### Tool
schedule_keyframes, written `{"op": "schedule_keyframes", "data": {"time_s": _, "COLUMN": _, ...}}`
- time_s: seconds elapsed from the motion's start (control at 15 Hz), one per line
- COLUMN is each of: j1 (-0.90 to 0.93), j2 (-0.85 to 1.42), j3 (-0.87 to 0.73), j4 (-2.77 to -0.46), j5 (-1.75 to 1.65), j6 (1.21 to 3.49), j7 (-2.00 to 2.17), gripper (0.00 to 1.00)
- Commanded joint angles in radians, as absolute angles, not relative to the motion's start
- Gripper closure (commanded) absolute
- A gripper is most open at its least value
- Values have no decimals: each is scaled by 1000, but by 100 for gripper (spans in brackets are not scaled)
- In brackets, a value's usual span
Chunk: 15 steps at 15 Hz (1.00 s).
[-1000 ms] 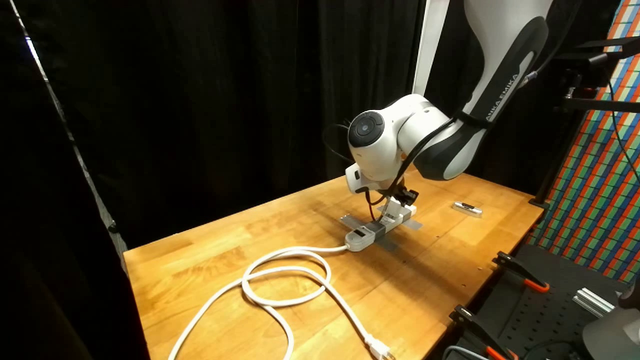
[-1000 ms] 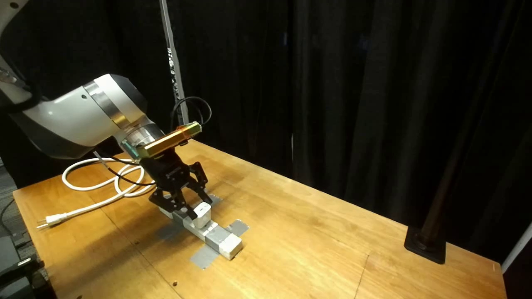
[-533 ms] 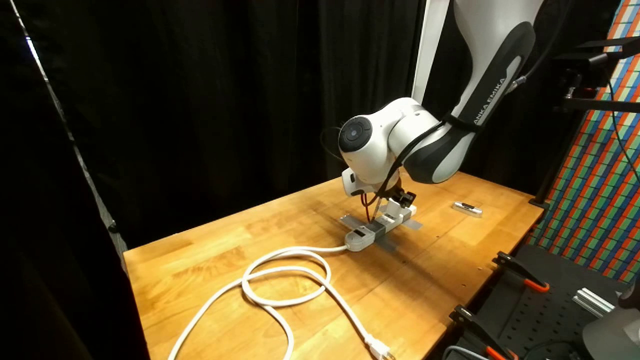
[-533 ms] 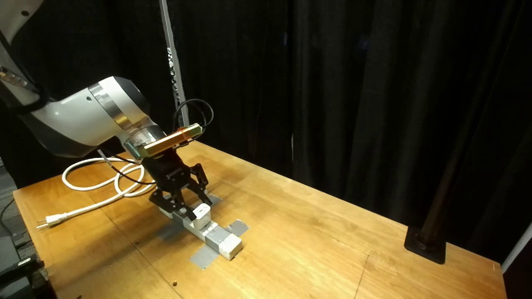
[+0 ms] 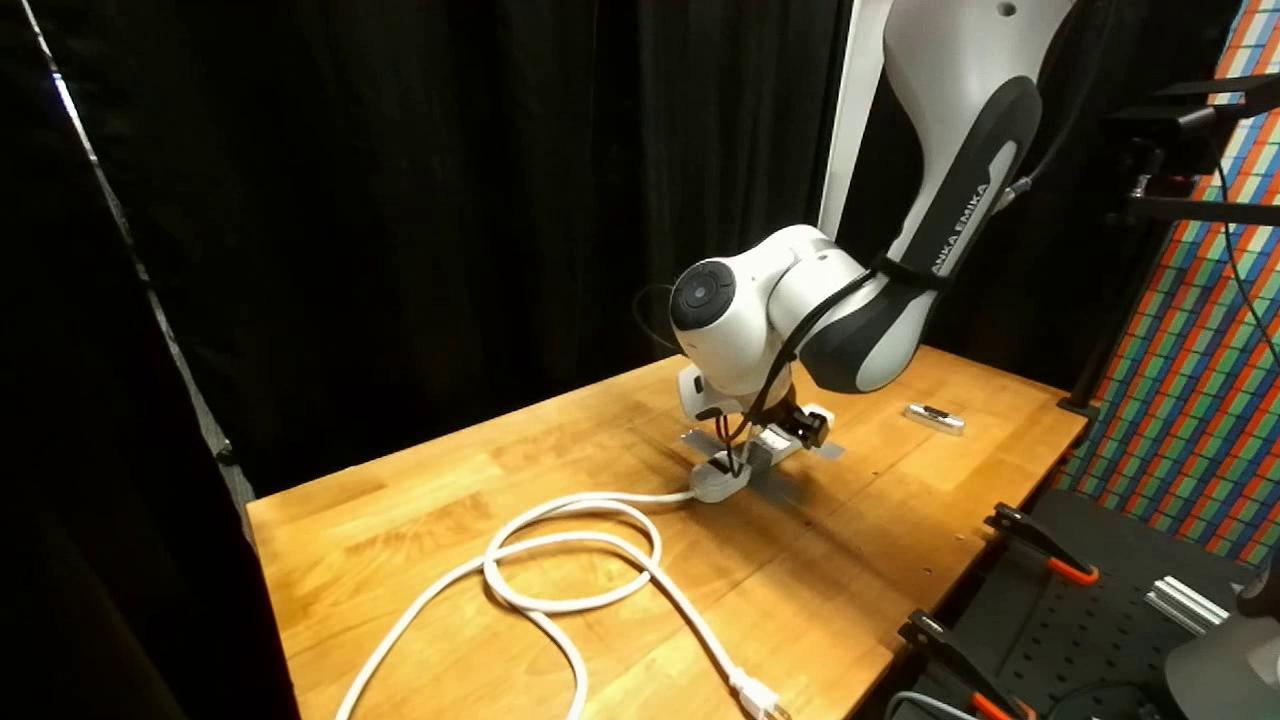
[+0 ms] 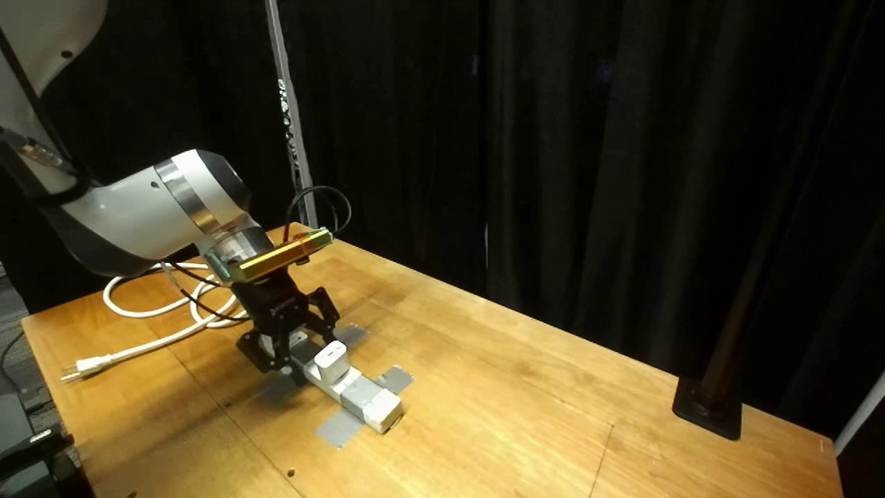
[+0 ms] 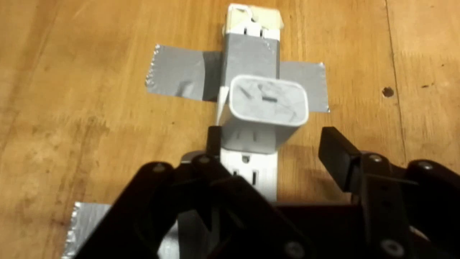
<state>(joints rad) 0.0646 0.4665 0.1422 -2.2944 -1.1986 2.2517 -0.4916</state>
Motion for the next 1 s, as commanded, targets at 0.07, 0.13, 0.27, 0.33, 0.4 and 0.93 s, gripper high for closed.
{"op": "schedule_keyframes", "data": {"time_s": 0.07, "j1": 51, "j2": 528, "j3": 157, "j4": -2294, "j5": -1139, "j6": 2280, "j7": -511, "gripper": 0}}
{"op": "schedule_keyframes", "data": {"time_s": 0.13, "j1": 49, "j2": 519, "j3": 158, "j4": -2298, "j5": -1134, "j6": 2284, "j7": -510, "gripper": 0}}
{"op": "schedule_keyframes", "data": {"time_s": 0.27, "j1": 47, "j2": 497, "j3": 158, "j4": -2300, "j5": -1138, "j6": 2301, "j7": -495, "gripper": 0}}
{"op": "schedule_keyframes", "data": {"time_s": 0.33, "j1": 46, "j2": 476, "j3": 159, "j4": -2302, "j5": -1142, "j6": 2315, "j7": -489, "gripper": 0}}
{"op": "schedule_keyframes", "data": {"time_s": 0.4, "j1": 44, "j2": 459, "j3": 160, "j4": -2305, "j5": -1142, "j6": 2328, "j7": -485, "gripper": 0}}
{"op": "schedule_keyframes", "data": {"time_s": 0.93, "j1": 49, "j2": 223, "j3": 167, "j4": -2340, "j5": -1086, "j6": 2449, "j7": -501, "gripper": 0}}
